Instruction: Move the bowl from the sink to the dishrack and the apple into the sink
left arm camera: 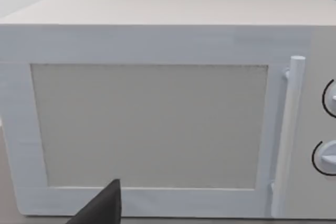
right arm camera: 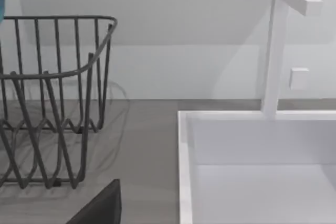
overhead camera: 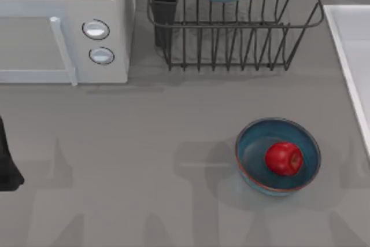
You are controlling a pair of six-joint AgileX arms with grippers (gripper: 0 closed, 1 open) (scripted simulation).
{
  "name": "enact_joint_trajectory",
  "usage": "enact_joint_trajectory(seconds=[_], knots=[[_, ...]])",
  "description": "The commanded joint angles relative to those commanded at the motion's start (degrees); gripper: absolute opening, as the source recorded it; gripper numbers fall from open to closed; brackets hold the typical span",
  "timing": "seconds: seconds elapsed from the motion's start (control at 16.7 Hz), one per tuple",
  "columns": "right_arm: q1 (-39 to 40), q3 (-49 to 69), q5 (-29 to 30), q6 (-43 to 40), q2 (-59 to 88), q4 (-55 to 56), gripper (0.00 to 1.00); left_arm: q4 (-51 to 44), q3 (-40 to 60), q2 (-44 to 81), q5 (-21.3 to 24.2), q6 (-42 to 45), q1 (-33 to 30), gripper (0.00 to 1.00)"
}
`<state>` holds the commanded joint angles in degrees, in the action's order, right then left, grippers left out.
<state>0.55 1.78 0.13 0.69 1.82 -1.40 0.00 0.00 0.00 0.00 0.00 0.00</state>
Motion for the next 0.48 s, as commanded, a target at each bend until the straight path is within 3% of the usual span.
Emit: enact_joint_trajectory(seconds=[0.48], knots=[[9.0,23.6,0.1,9.3,29.9,-19.5,1.0,0.0,0.0,0.0,0.0,0.0,0.0,1.0]])
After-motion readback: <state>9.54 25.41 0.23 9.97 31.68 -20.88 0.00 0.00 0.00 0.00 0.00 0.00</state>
